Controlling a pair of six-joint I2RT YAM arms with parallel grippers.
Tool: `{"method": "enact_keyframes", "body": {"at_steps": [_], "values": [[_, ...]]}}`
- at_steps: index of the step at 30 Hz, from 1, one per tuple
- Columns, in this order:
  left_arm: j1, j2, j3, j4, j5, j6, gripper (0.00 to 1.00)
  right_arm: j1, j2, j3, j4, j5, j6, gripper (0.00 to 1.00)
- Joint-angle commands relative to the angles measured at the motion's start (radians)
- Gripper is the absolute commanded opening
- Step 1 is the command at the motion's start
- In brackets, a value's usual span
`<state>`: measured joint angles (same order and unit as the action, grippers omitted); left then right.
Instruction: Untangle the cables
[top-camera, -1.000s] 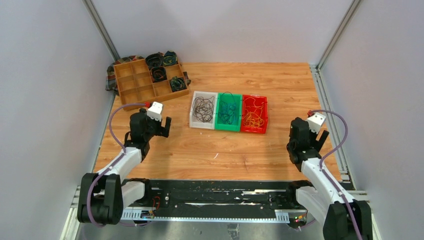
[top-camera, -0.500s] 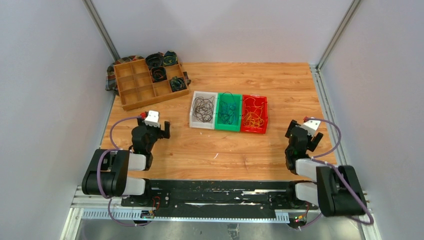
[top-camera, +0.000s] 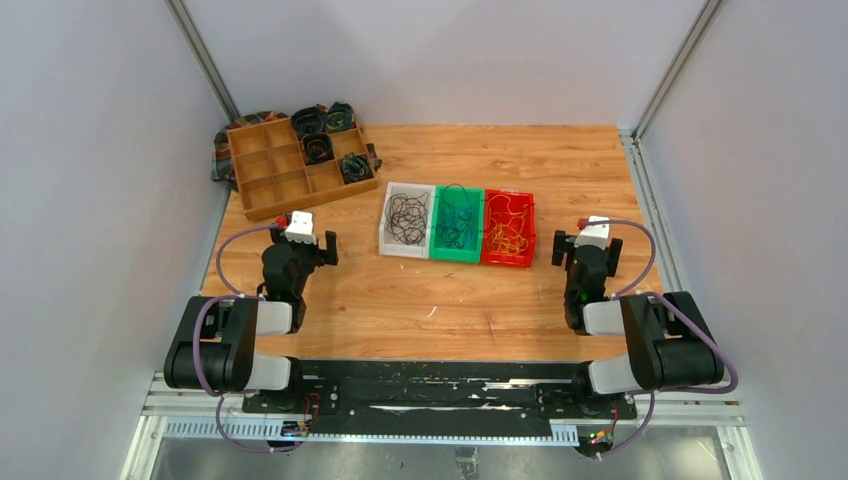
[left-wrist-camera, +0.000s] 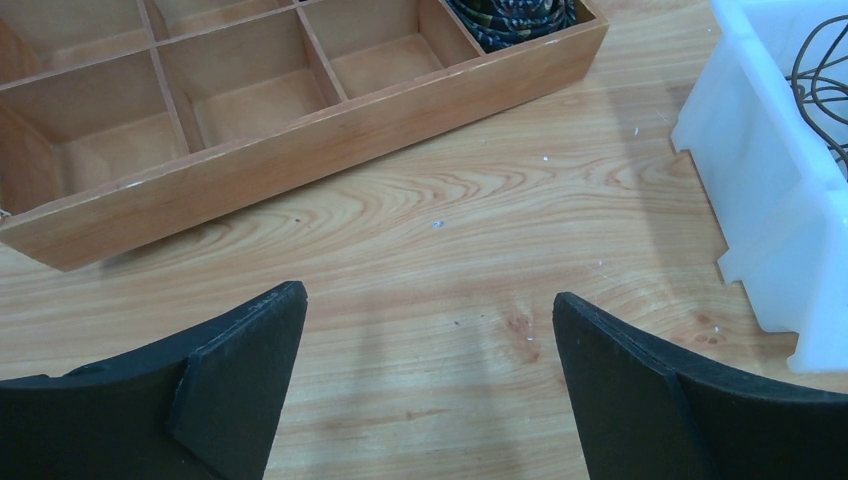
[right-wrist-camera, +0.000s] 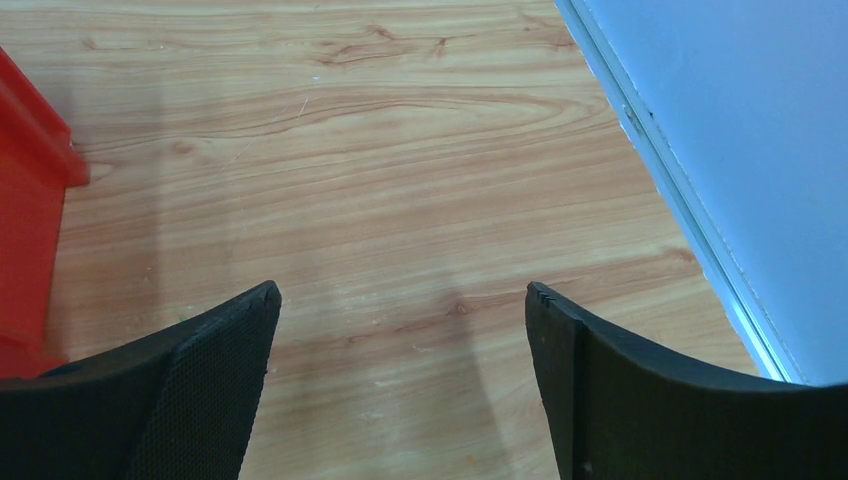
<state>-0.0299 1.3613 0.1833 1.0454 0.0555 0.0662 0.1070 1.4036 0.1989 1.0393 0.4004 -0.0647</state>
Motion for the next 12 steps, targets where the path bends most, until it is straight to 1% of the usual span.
{"method": "enact_keyframes", "body": {"at_steps": [1,12], "values": [[0.005,0.002,0.002,0.04,-0.021,-0.008,0.98,0.011,0.004,-0.006,0.052,-0.009,-0.034,0.91],[0.005,0.001,0.002,0.039,-0.022,-0.009,0.98,0.001,0.013,0.007,0.039,-0.024,-0.03,0.92]]}}
